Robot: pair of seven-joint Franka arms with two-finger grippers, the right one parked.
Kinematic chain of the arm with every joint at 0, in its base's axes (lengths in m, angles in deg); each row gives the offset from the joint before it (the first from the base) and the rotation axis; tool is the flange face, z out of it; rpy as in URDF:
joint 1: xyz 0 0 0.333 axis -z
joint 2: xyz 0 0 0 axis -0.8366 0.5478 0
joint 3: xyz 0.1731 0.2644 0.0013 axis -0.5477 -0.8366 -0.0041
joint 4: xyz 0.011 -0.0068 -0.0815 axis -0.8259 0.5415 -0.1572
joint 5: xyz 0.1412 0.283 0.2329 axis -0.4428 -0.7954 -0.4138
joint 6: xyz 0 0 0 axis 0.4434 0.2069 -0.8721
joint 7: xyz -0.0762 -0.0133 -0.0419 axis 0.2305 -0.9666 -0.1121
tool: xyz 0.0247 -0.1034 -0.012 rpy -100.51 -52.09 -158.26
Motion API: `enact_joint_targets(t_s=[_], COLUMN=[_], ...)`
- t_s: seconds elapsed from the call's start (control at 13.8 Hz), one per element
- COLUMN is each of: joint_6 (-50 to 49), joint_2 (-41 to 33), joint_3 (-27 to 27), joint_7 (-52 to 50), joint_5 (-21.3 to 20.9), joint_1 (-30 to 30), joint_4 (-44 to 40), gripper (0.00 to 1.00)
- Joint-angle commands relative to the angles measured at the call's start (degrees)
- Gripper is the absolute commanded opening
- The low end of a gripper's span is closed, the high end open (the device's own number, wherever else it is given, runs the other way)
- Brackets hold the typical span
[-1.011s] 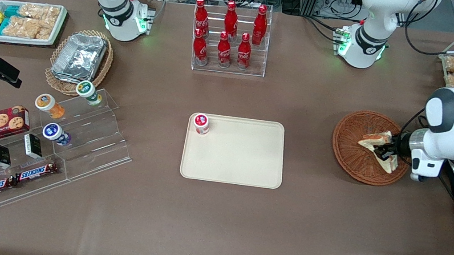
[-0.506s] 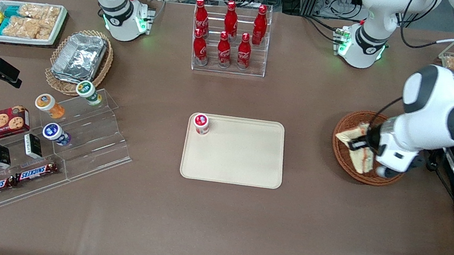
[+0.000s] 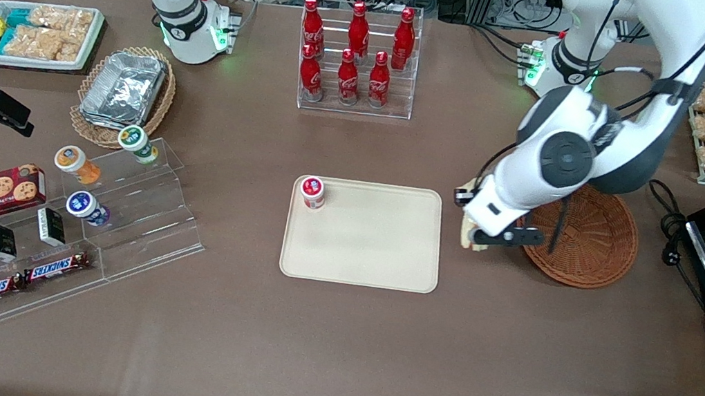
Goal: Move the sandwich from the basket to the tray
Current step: 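Lift the sandwich and carry it over the beige tray, then lower the sandwich onto the tray and open the left gripper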
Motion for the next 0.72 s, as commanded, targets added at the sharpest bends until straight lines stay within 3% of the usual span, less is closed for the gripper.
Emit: enact_joint_targets(t_s=[0.0,0.14,0.65], joint_6=[-0.7,-0.7,3.9], joint_2=[10.7,16.4,25.1], joint_3=[0.3,0.3,0.0], joint_7=[-4.8,-7.1,-6.6], joint_5=[-7.0,-11.5,-14.7], joint_1=[4.1,6.6,7.4], joint_4=[-8.9,-12.3,-13.2], gripper=[0.26,0.26,0.26])
